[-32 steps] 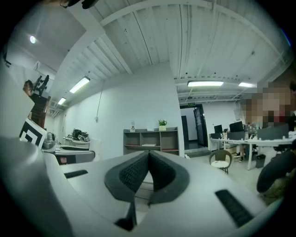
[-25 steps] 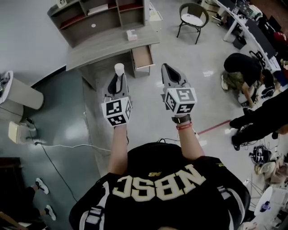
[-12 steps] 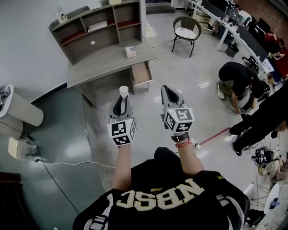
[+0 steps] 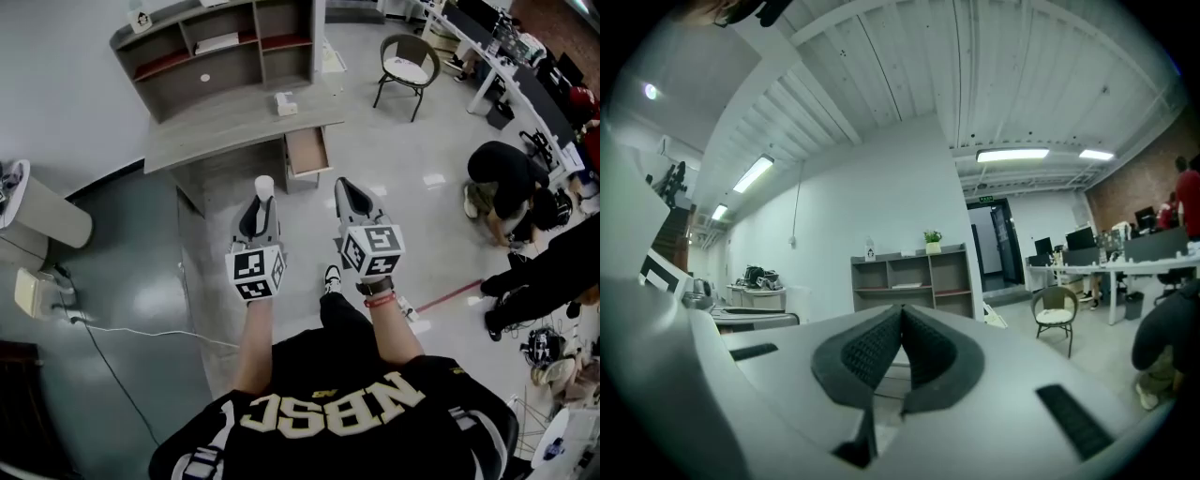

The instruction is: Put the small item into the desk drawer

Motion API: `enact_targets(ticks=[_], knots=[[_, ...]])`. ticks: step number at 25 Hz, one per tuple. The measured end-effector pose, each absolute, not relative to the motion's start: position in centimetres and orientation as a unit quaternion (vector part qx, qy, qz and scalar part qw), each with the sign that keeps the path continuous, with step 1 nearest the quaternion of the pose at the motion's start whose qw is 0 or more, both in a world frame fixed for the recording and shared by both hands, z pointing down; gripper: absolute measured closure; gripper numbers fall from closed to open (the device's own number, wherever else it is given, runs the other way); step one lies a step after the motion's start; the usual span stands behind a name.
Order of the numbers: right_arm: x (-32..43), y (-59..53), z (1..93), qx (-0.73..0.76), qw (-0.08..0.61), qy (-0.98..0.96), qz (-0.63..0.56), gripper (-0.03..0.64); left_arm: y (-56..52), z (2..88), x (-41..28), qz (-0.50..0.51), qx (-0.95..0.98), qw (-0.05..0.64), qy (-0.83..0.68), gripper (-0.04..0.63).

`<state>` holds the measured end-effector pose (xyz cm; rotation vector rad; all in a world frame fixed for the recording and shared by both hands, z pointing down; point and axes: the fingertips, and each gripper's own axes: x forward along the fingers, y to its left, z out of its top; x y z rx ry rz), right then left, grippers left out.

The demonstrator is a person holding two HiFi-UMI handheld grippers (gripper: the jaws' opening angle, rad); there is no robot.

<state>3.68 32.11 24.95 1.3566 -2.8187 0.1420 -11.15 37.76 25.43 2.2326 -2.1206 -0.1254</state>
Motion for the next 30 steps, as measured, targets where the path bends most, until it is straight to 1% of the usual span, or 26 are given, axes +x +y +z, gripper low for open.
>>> enact_targets(ticks=[12, 18, 23, 30], knots=[[2.7, 15.5, 24.0, 0.393, -0.014, -0.917, 0.062, 0.611, 20.8, 23.3, -10.8, -0.039, 0.705, 0.01, -0.708, 0.485], [3.2, 8.8, 24.7, 0.386, -0.014, -0.919, 0.071, 0.611, 13.6, 23.4, -9.5, -0.034, 0.707, 0.0, -0.706, 0.485], [3.8, 4.7, 25.9, 0.395, -0.01, -0.915, 0.085, 0.611, 10.0, 24.8, -8.6, -0.037, 0.712, 0.017, -0.701, 0.485], [1.4, 0.2, 27.5, 0.397, 0.007, -0.913, 0.096, 0.611, 5.2, 27.3, -10.7, -0.026, 0.717, 0.041, -0.695, 0.485]])
